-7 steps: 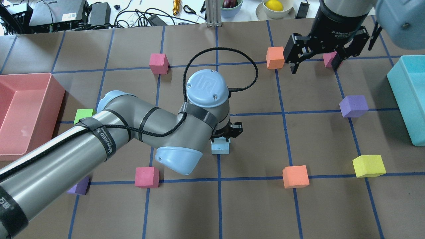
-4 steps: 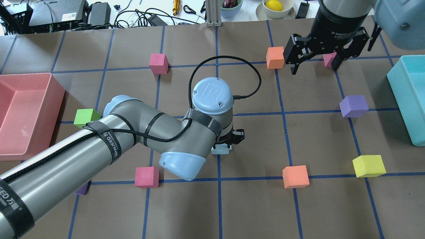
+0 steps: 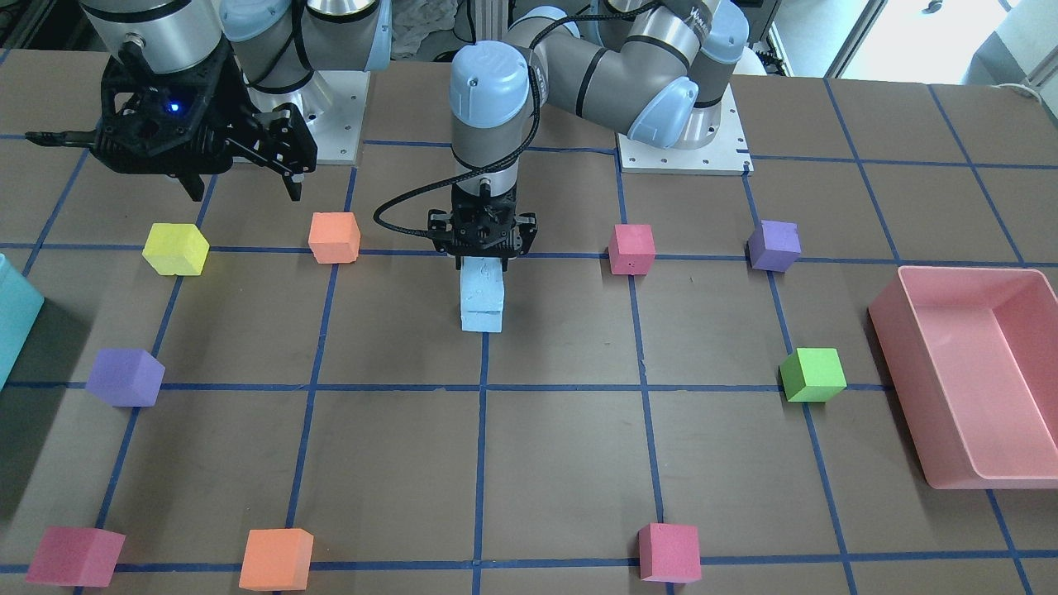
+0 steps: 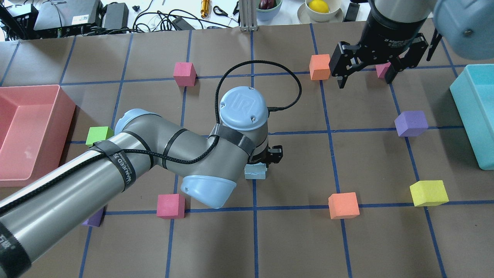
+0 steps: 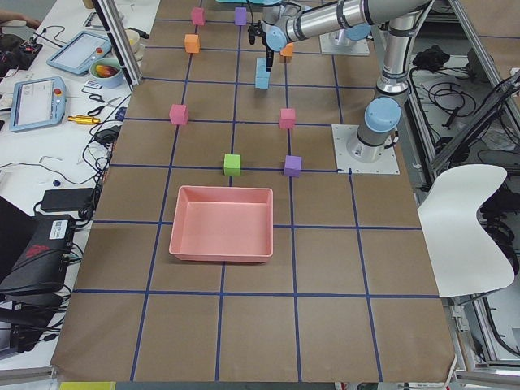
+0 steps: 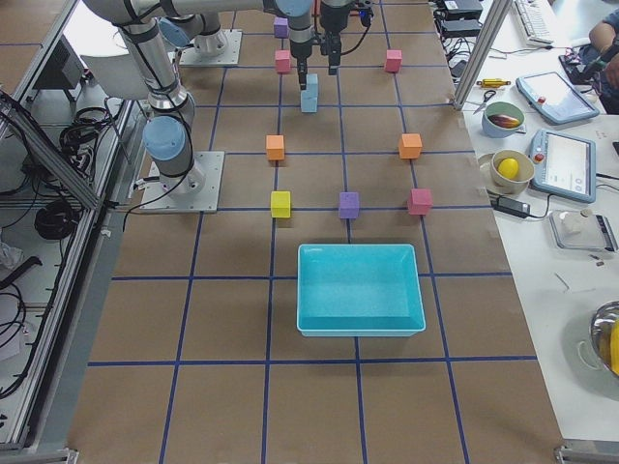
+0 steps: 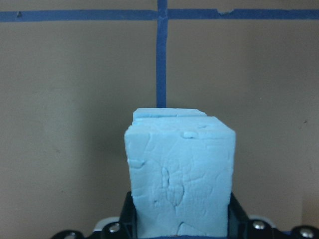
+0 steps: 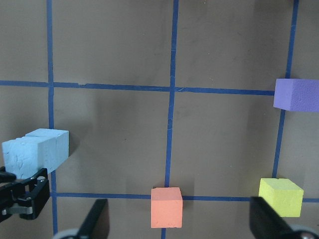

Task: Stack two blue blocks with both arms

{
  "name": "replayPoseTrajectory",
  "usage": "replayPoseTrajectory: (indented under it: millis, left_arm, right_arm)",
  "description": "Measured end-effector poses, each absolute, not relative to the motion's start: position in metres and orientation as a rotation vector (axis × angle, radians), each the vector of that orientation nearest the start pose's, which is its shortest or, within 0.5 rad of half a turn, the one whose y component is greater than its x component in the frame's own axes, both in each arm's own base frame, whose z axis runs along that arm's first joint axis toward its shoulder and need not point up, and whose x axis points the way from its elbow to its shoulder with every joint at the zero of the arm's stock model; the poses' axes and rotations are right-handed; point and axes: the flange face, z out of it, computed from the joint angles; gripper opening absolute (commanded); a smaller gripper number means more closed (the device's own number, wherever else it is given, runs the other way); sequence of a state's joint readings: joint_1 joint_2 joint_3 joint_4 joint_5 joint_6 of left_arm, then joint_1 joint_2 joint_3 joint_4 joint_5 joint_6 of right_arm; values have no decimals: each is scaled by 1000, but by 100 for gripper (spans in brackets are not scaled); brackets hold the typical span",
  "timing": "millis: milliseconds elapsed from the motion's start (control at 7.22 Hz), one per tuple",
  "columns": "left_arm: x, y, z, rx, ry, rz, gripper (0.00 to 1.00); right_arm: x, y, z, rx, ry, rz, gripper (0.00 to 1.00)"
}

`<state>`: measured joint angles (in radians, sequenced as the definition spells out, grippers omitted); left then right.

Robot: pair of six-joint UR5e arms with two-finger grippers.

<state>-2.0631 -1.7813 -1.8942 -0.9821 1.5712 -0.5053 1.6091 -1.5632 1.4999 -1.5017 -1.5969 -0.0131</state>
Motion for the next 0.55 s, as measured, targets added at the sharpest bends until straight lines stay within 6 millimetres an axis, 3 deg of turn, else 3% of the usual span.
replayPoseTrajectory:
  millis: [415, 554]
  left_arm:
    - [-317, -432, 337, -66, 3153, -94, 92]
    - [-313, -432, 346, -95, 3170, -98, 92]
  right_arm:
    - [150, -489, 511, -84, 3167, 13, 100]
    - [150, -489, 511, -85, 3167, 14, 100]
